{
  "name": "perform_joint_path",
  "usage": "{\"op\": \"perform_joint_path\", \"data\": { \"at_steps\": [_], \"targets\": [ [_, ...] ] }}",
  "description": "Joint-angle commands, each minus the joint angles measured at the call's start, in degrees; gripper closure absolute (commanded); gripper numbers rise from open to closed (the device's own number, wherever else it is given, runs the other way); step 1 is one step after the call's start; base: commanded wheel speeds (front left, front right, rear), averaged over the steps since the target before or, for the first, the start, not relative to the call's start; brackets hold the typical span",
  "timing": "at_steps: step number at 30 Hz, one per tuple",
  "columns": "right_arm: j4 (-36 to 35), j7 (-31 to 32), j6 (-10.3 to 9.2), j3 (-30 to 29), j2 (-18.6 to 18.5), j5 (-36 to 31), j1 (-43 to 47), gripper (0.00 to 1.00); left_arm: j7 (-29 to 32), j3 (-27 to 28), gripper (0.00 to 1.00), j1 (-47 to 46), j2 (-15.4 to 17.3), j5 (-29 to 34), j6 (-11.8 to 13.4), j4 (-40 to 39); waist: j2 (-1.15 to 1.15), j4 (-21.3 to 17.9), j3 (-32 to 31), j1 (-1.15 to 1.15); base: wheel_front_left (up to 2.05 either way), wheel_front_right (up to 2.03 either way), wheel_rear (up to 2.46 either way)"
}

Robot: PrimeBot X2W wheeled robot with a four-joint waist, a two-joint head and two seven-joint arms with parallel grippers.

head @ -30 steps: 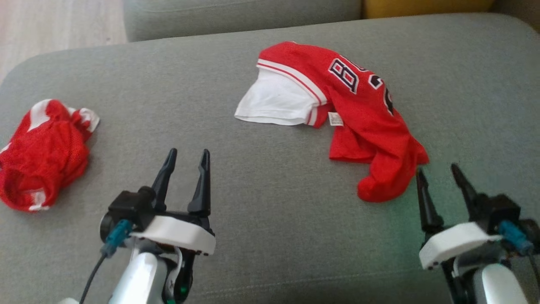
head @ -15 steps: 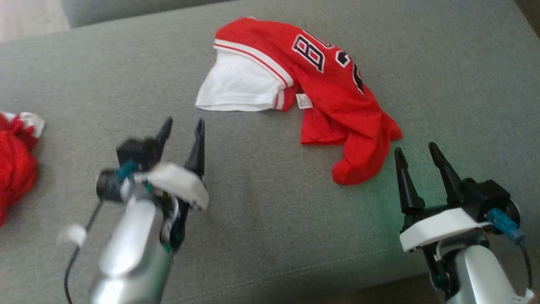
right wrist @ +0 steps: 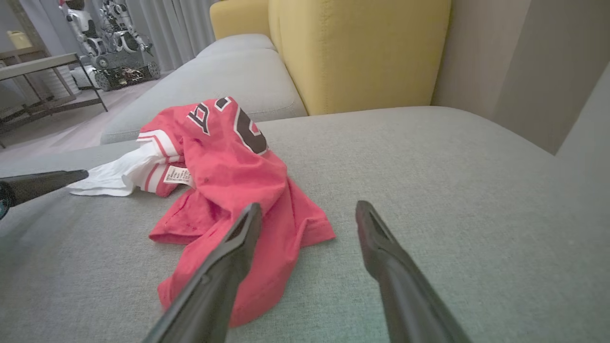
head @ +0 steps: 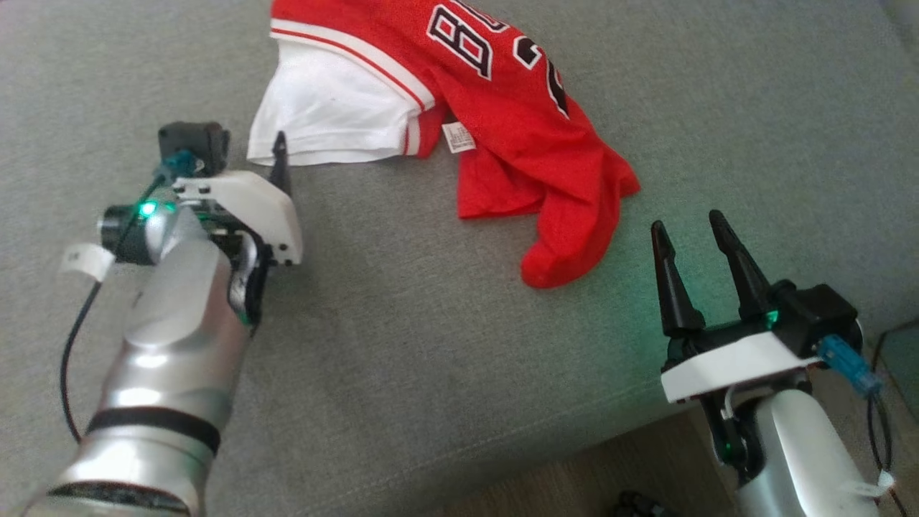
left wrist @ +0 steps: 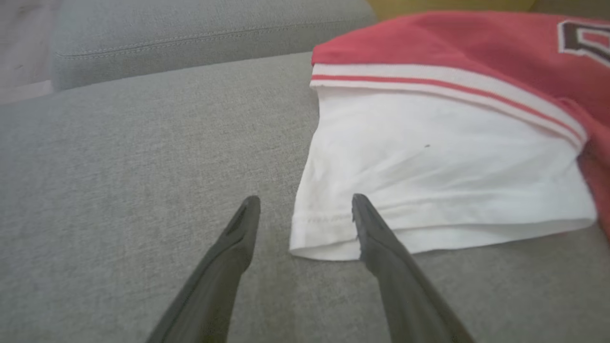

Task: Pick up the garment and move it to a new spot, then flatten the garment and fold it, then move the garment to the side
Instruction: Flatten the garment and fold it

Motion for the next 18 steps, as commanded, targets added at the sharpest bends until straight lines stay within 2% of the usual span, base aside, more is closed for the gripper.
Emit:
{"op": "perform_joint_path", "data": {
  "at_steps": [1,4,6,7,8,18],
  "targets": [
    [-1.38,-0.95,-0.04,1.45,-0.2,0.77,-1.88,0.0,-0.15,0.85,0.0,-3.35,2.42,1.08,1.01,0.57,0.0,-1.07,1.03,-0.01,0.0,0.0,0.0],
    [-0.94,-1.49,-0.04,1.62,-0.2,1.06,-2.3,0.0,-0.06,0.17,0.0,-5.27,2.91,1.84,1.59,4.22,0.0,-1.44,1.32,-0.01,0.0,0.0,0.0],
    [-0.65,-1.74,-0.04,1.58,-0.19,1.17,-2.43,0.0,0.48,-0.32,0.0,-6.05,2.85,1.88,0.91,6.43,0.0,-1.55,1.35,-0.01,0.0,0.0,0.0],
    [-0.5,-1.84,-0.04,1.53,-0.19,1.18,-2.45,0.0,0.54,-0.38,0.86,-6.36,2.7,1.62,0.33,7.26,0.0,-1.53,1.33,-0.01,0.0,0.0,0.0],
    [-0.36,-1.92,-0.04,1.51,-0.19,1.17,-2.46,0.0,0.53,-0.45,1.0,-6.6,2.53,1.36,-0.27,8.0,0.0,-1.48,1.27,-0.01,0.0,0.0,0.0],
    [1.68,1.01,-0.04,6.81,-0.19,-0.81,-2.13,0.0,-2.75,3.12,1.0,-10.13,1.48,-4.79,-5.51,9.85,0.0,1.74,-0.86,-0.01,0.0,0.0,0.0]
  ]
}}
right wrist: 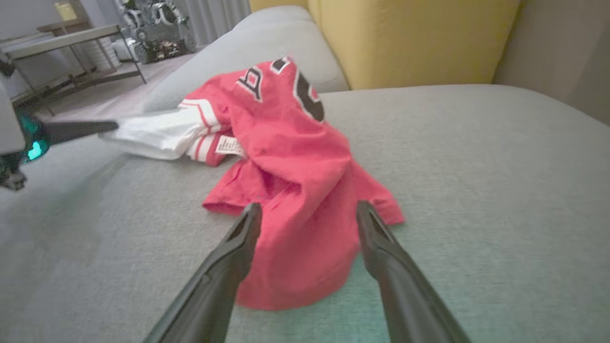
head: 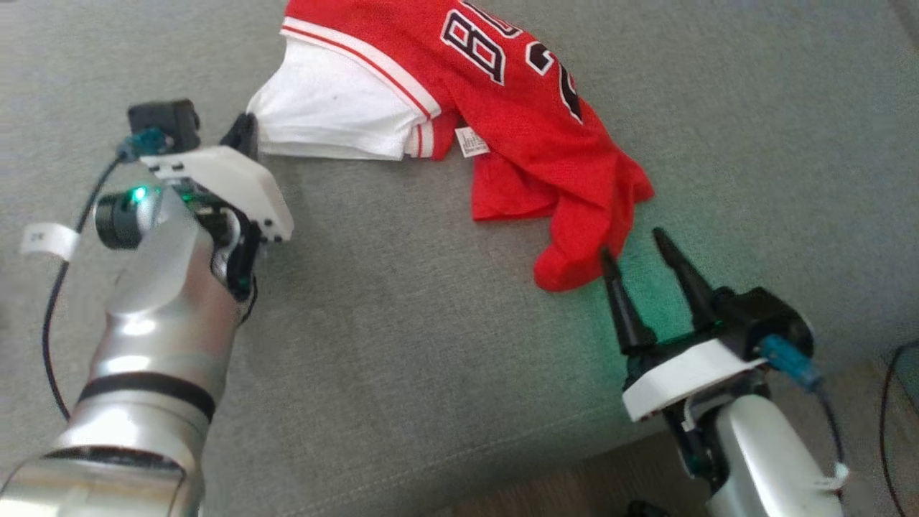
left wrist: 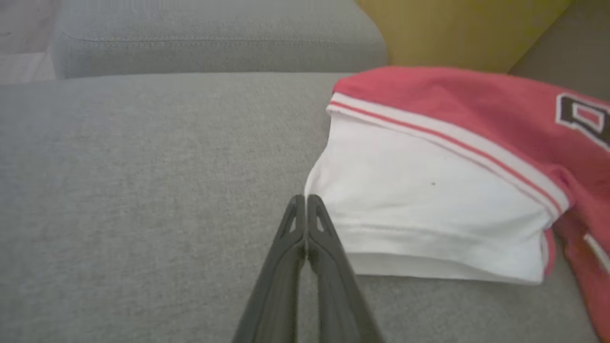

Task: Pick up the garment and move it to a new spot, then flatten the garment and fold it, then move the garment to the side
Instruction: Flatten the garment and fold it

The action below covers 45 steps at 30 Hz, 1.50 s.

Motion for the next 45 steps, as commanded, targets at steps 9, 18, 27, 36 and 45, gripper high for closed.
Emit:
{"op": "perform_joint_path", "data": {
  "at_steps": [9,18,27,36,45],
  "targets": [
    [3.51,4.34,-0.04,9.75,-0.17,-0.14,-0.38,0.0,0.04,2.3,1.0,-5.91,1.67,-2.96,-2.42,-1.86,0.0,3.73,-3.27,-0.01,0.0,0.0,0.0],
    [10.72,4.42,-0.04,8.88,-0.17,4.01,-3.07,0.0,-0.73,1.36,1.0,-5.4,1.14,-3.26,-2.39,-2.22,0.0,5.31,-3.59,-0.01,0.0,0.0,0.0],
    [15.99,2.11,-0.04,7.73,-0.17,6.82,-6.59,0.0,-1.48,0.53,1.0,-5.58,0.57,-3.84,-2.66,-3.12,0.0,6.57,-3.41,-0.01,0.0,0.0,0.0],
    [19.38,0.52,-0.04,8.44,-0.17,9.37,-8.76,0.0,-1.77,-0.33,1.0,-5.64,0.05,-4.42,-2.74,-3.72,0.0,7.73,-3.05,-0.01,0.0,0.0,0.0],
    [23.16,-1.16,-0.04,9.5,-0.17,12.01,-11.25,0.0,-1.9,-1.16,1.0,-5.59,-0.19,-4.92,-2.89,-3.98,0.0,8.41,-3.09,-0.01,0.0,0.0,0.0]
  ]
}}
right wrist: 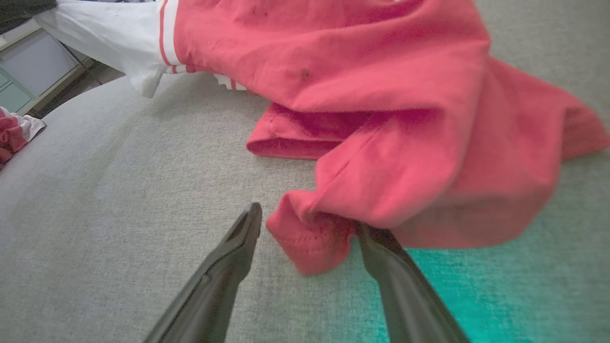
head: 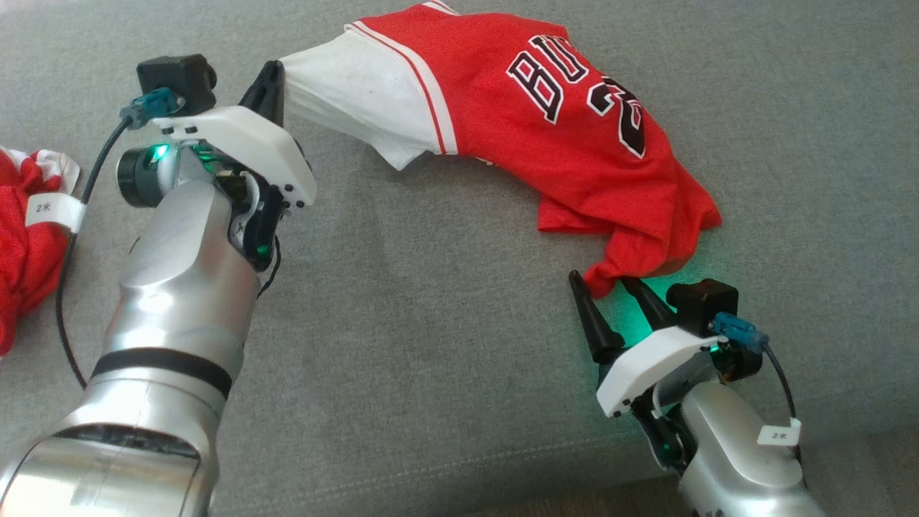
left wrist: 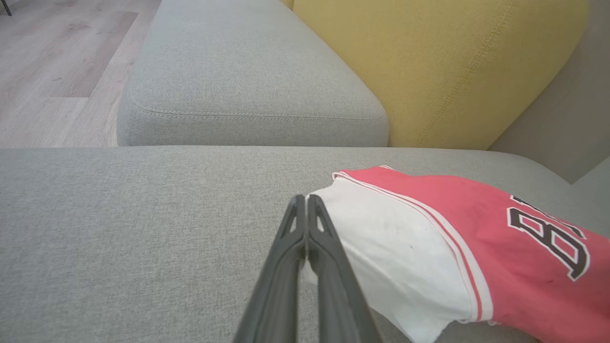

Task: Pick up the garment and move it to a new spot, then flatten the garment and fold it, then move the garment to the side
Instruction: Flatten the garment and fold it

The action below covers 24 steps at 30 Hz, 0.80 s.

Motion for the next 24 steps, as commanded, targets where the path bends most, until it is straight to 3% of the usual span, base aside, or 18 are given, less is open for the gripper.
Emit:
{"op": "perform_joint_path", "data": {
  "at_steps": [1,2,8,15,19,24],
  "targets": [
    [-0.52,-0.73,-0.04,1.64,-0.08,0.78,-1.56,0.73,-0.64,0.73,1.0,-1.85,1.52,-0.53,-0.1,-2.02,0.0,0.08,0.06,0.0,0.0,0.0,0.0],
    [-0.18,-0.84,-0.04,1.75,-0.08,0.86,-1.81,1.0,-0.64,0.69,1.0,-1.94,1.52,-0.6,-0.07,-2.07,0.0,0.13,0.17,0.0,0.0,0.0,0.0],
    [1.41,-1.41,-0.04,1.55,-0.08,-0.63,-1.92,1.0,-1.06,0.48,1.0,-1.13,1.37,-1.18,-0.18,-2.03,0.0,0.68,-0.98,0.0,0.0,0.0,0.0],
    [-0.91,3.07,-0.04,-0.74,-1.25,-14.24,-2.54,1.0,-2.47,2.64,1.0,1.37,2.28,-3.69,-0.08,-2.4,0.0,0.76,-5.5,0.0,0.0,0.0,0.0],
    [-7.92,7.64,-0.04,0.95,-9.12,-18.19,-4.66,1.0,-2.99,4.44,1.0,2.65,3.43,-5.6,-0.27,-3.6,0.0,0.85,-8.84,0.0,0.0,0.0,0.0],
    [-17.13,13.1,-0.04,7.12,-21.27,-16.02,-10.05,1.0,-2.73,7.07,1.0,3.62,4.09,-9.18,-0.91,-7.38,0.0,1.14,-13.07,0.0,0.0,0.0,0.0]
  ]
}}
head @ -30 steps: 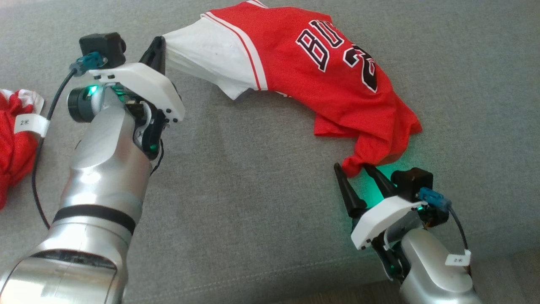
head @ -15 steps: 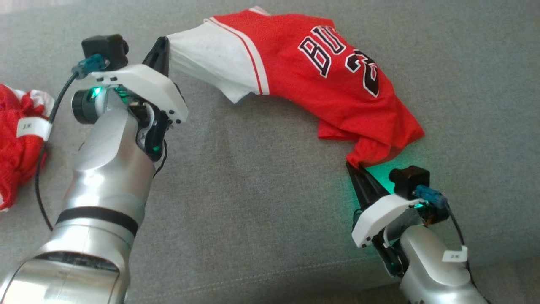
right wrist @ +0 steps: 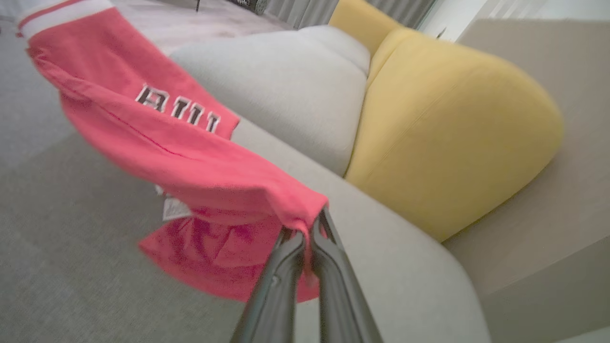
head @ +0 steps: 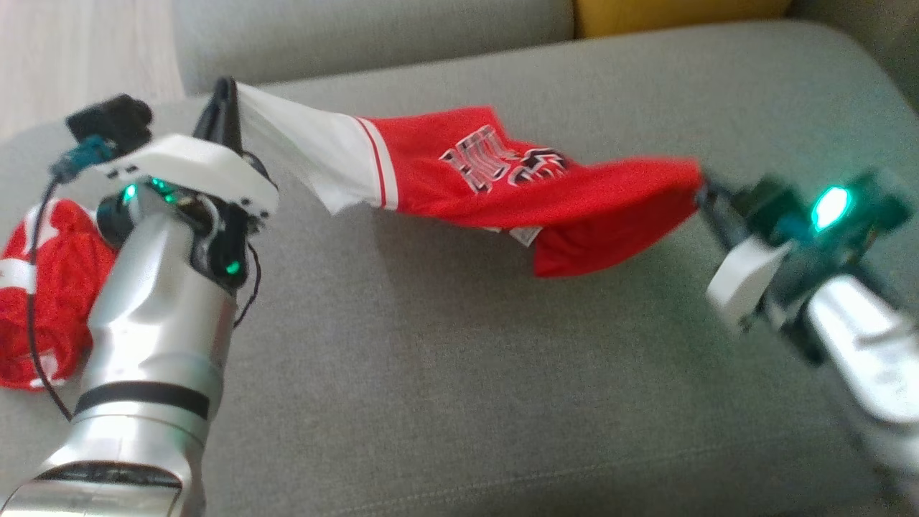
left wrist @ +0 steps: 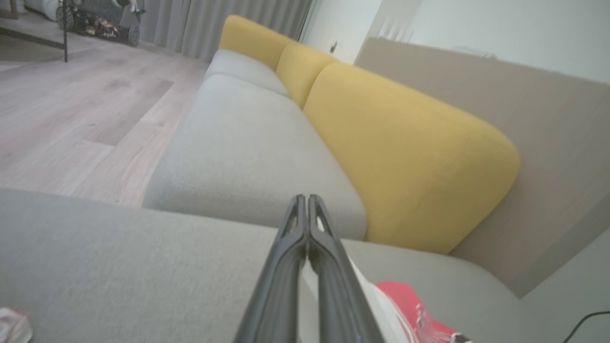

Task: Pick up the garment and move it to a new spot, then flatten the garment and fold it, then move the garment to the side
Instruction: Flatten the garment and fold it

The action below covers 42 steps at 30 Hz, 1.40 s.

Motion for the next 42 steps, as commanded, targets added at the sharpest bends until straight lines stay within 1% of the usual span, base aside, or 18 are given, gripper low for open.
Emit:
{"op": "perform_joint_path", "data": {
  "at_steps": [1,3,6,11,14,16,20,22,24,25,27,28,29,33,36,38,40,42],
  "targets": [
    [-3.43,0.66,-0.04,1.44,-2.15,1.49,-3.56,1.0,0.05,1.96,1.0,-2.26,2.53,-0.74,-0.25,-3.39,0.0,0.33,-2.14,0.0,0.0,0.0,0.0],
    [-5.9,1.76,-0.04,3.96,-6.07,3.29,-6.68,1.0,0.92,2.84,1.0,-2.29,2.73,-2.1,-0.37,-6.52,0.0,0.66,-3.2,0.0,0.0,0.0,0.0],
    [-7.72,2.36,-0.04,7.31,-10.93,5.2,-11.35,1.0,2.82,4.0,1.0,-1.78,3.03,-3.84,-0.01,-12.36,0.0,1.21,-4.72,0.0,0.0,0.0,0.0],
    [-7.77,2.23,-0.04,12.17,-16.61,7.06,-18.53,1.0,7.66,5.71,1.0,0.51,3.34,-6.54,2.51,-25.26,0.0,2.33,-6.81,0.0,0.0,0.0,0.0],
    [-8.9,2.64,-0.04,16.55,-20.23,10.07,-21.51,1.0,11.73,5.91,1.0,3.28,3.57,-7.6,4.66,-34.39,0.0,3.22,-7.77,0.0,0.0,0.0,0.0],
    [-10.88,3.9,-0.04,19.78,-23.49,13.05,-22.93,1.0,14.65,5.78,1.0,5.73,3.71,-8.17,6.23,-40.72,0.0,3.85,-8.32,0.0,0.0,0.0,0.0],
    [-18.01,8.67,-0.04,25.76,-31.04,21.63,-24.84,1.0,21.01,5.94,1.0,10.97,4.17,-9.79,9.98,-53.7,0.0,4.68,-8.52,0.0,0.0,0.0,0.0],
    [-21.67,11.4,-0.04,27.49,-34.68,24.39,-25.97,1.0,23.68,6.35,1.0,12.8,4.65,-10.34,11.97,-59.31,0.0,4.91,-8.0,0.0,0.0,0.0,0.0],
    [-24.31,13.59,-0.04,28.56,-37.33,26.71,-27.16,1.0,25.84,6.55,1.0,13.67,5.15,-10.54,13.56,-63.58,0.0,5.02,-7.0,0.0,0.0,0.0,0.0],
    [-24.31,13.59,-0.04,28.56,-37.33,26.71,-27.16,1.0,25.84,6.55,1.0,13.67,5.15,-10.54,13.56,-63.58,0.0,5.02,-7.0,0.0,0.0,0.0,0.0],
    [-25.8,15.21,-0.04,29.52,-38.77,27.68,-28.85,1.0,27.46,6.4,1.0,13.53,5.93,-10.1,14.55,-65.76,0.0,4.87,-5.7,0.0,0.0,0.0,0.0],
    [-26.06,15.65,-0.04,29.9,-38.74,28.31,-29.86,1.0,28.09,6.27,1.0,13.12,6.24,-9.87,14.89,-66.07,0.0,4.67,-4.9,0.0,0.0,0.0,0.0],
    [-25.52,16.3,-0.04,30.96,-38.04,29.05,-32.34,1.0,29.02,5.94,1.0,11.49,6.48,-9.63,15.29,-65.29,0.0,4.25,-2.9,0.0,0.0,0.0,0.0],
    [-21.33,16.58,-0.04,33.78,-35.62,29.36,-40.21,1.0,29.88,4.89,1.0,3.75,6.79,-8.71,14.88,-59.78,0.0,3.68,4.43,0.0,0.0,0.0,0.0],
    [-15.17,14.68,-0.04,36.07,-32.61,28.08,-48.37,1.0,28.33,5.07,1.0,-5.21,6.58,-7.95,14.17,-52.46,0.0,3.74,10.28,0.0,0.0,0.0,0.0],
    [-9.38,12.15,-0.04,37.09,-30.0,26.67,-53.62,1.0,25.78,5.57,1.0,-11.57,5.96,-7.49,13.66,-46.52,0.0,4.2,12.91,0.0,0.0,0.0,0.0],
    [-2.87,8.86,-0.04,37.17,-27.34,24.05,-59.01,1.0,22.2,6.19,1.0,-18.21,5.52,-6.7,13.08,-40.83,0.0,4.81,15.05,0.0,0.0,0.0,0.0],
    [4.03,4.16,-0.04,34.99,-24.55,20.19,-64.85,1.0,18.2,7.03,1.0,-24.84,4.78,-6.33,12.55,-36.11,0.0,5.55,17.16,0.0,0.0,0.0,0.0]
  ]
}}
